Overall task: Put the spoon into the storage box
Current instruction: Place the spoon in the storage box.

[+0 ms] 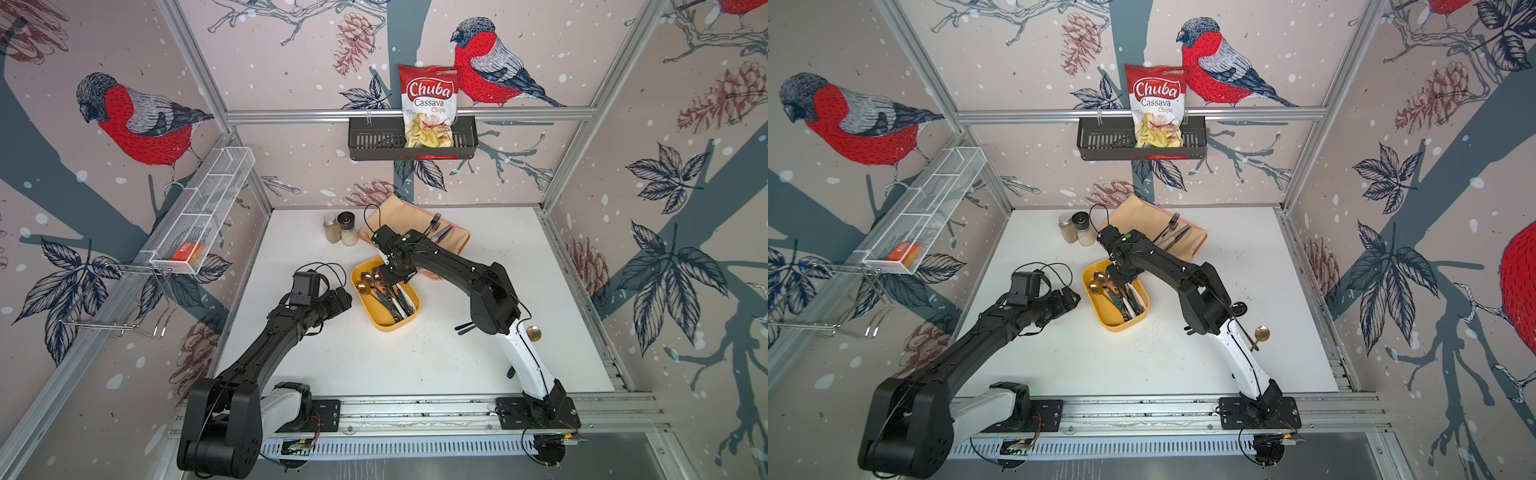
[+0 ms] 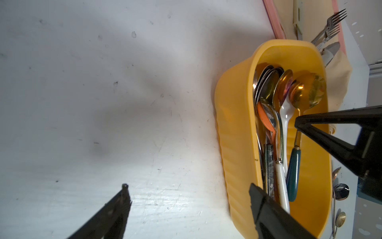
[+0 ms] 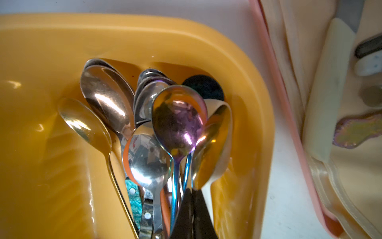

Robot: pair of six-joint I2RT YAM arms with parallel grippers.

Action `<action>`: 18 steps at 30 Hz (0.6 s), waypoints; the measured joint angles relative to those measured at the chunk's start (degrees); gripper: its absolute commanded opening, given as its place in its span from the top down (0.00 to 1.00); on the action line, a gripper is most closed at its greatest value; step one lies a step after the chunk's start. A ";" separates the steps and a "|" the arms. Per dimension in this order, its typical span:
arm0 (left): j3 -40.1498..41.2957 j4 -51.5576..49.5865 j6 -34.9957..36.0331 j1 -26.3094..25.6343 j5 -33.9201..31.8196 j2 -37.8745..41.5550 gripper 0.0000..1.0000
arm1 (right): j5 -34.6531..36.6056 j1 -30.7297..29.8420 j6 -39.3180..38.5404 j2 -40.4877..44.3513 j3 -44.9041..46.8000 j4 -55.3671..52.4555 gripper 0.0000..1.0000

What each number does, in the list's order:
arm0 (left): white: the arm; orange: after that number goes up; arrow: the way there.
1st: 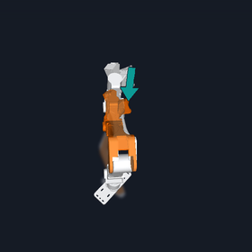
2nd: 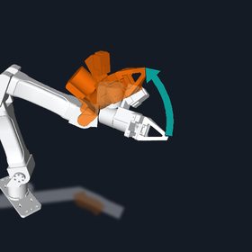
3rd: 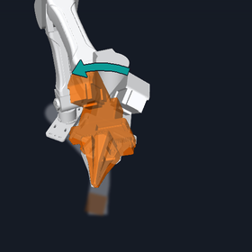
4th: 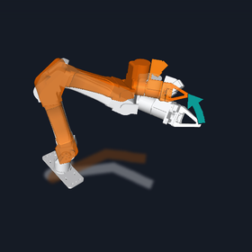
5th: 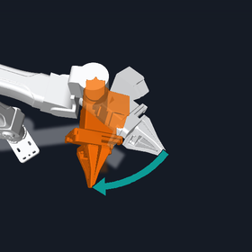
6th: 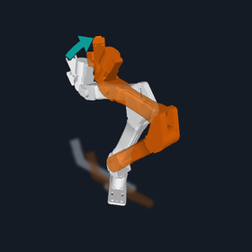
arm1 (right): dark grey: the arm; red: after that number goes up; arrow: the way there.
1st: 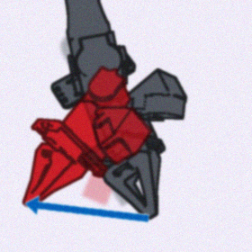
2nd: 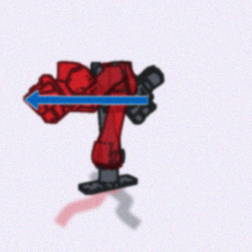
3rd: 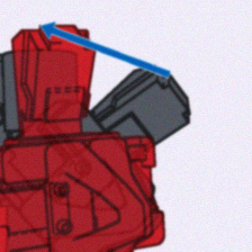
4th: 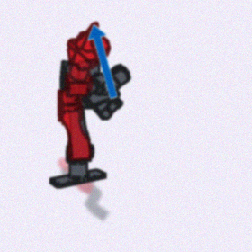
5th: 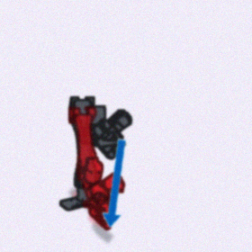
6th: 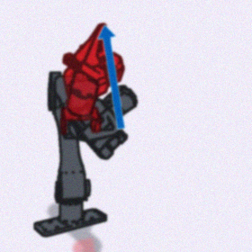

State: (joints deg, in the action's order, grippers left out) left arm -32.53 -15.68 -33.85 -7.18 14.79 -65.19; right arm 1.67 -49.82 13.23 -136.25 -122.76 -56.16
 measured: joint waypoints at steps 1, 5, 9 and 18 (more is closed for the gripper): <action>-0.31 -0.02 0.39 0.00 -0.02 0.04 0.09 | -0.02 -0.04 0.00 -0.11 -0.02 0.00 0.85; -1.33 -0.20 1.31 -0.20 -0.11 0.35 0.09 | -0.02 -0.13 0.04 -0.24 -0.39 -0.07 0.72; -2.95 -1.20 2.43 -2.16 -1.60 0.48 0.09 | 0.07 -0.09 0.11 -0.22 -2.19 -0.13 0.69; -9.35 -2.73 5.35 -8.70 -6.08 -2.40 0.09 | 2.34 1.18 0.37 6.49 -1.86 -1.29 0.68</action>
State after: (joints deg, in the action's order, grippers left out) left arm -41.89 -18.41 -28.49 -15.88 8.71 -67.59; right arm 4.01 -48.64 13.61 -129.75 -124.62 -57.45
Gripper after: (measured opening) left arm 0.908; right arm 0.322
